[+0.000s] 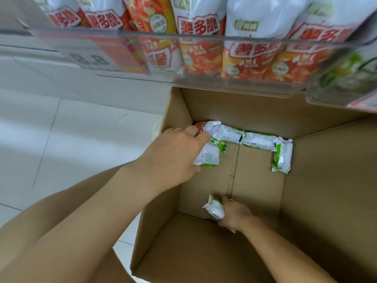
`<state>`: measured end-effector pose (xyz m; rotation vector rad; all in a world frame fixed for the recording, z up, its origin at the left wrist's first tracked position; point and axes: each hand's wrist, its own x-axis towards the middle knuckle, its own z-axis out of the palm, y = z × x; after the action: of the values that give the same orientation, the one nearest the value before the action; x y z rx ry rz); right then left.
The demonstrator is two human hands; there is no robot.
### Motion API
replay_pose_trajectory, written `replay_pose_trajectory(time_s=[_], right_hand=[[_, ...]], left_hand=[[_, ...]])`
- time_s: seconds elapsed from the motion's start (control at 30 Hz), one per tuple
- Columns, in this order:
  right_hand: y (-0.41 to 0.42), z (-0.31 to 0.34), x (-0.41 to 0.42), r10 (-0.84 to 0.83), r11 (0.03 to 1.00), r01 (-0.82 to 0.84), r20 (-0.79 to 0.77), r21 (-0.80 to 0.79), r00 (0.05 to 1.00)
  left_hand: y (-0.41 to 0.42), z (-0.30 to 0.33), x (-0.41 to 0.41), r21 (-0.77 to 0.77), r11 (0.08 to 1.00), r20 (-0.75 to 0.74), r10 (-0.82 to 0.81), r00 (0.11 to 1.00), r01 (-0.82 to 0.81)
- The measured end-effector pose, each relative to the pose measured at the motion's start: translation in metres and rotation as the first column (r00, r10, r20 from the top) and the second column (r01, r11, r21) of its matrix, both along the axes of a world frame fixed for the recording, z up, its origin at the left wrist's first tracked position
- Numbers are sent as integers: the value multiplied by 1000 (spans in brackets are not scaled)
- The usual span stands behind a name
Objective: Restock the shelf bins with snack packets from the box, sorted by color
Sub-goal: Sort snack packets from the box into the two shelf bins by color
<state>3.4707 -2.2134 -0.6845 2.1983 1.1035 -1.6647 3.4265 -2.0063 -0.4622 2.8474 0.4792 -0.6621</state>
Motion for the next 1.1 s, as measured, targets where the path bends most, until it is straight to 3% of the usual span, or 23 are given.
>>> replay_pose_trajectory(time_s=[0.07, 0.13, 0.2, 0.3, 0.4, 0.47, 0.57, 0.67, 0.8, 0.9, 0.97, 1.03, 1.07, 1.1], right_hand=[[-2, 31, 18, -350, 935, 354, -90, 28, 932], [2, 66, 38, -553, 816, 569, -147, 102, 820], [3, 105, 59, -585, 779, 608, -172, 153, 792], [-2, 173, 90, -478, 843, 498, -143, 203, 867], [-10, 246, 111, -361, 879, 360, -57, 312, 931], [-14, 294, 115, -393, 803, 388, -87, 453, 915], [-17, 344, 116, -509, 529, 686, -459, 500, 728], [-14, 373, 116, -480, 397, 820, -668, 412, 568], [-13, 392, 112, -327, 345, 845, -792, 408, 516], [-17, 385, 114, -311, 261, 884, -833, 388, 457], [-18, 381, 115, -343, 176, 862, -791, 475, 506], [-19, 380, 116, -443, 58, 755, -661, 653, 606], [-19, 380, 116, -534, 22, 587, -487, 809, 691], [-19, 381, 118, -615, 28, 296, -217, 955, 758]], left_hand=[[-2, 15, 3, -205, 971, 113, 146, 983, -121], [-3, 28, 6, -397, 895, 201, 300, 932, -202], [-3, 44, 7, -534, 812, 269, 427, 863, -235], [-6, 72, 1, -751, 605, 267, 645, 716, -265], [-18, 98, -9, -934, 298, 171, 857, 485, -198], [-28, 110, -12, -999, 25, 15, 948, 318, -27], [-44, 134, -15, -960, -250, -213, 946, 244, 128], [-58, 156, -12, -875, -440, -401, 892, 209, 202], [-72, 176, 0, -837, -496, -478, 868, 132, 233], [-74, 181, 7, -841, -502, -469, 863, 191, 204], [-74, 184, 11, -837, -509, -457, 852, 256, 201], [-77, 185, 15, -823, -530, -453, 828, 330, 201], [-79, 184, 18, -817, -544, -453, 812, 368, 194], [-83, 182, 20, -812, -556, -457, 794, 402, 176]])
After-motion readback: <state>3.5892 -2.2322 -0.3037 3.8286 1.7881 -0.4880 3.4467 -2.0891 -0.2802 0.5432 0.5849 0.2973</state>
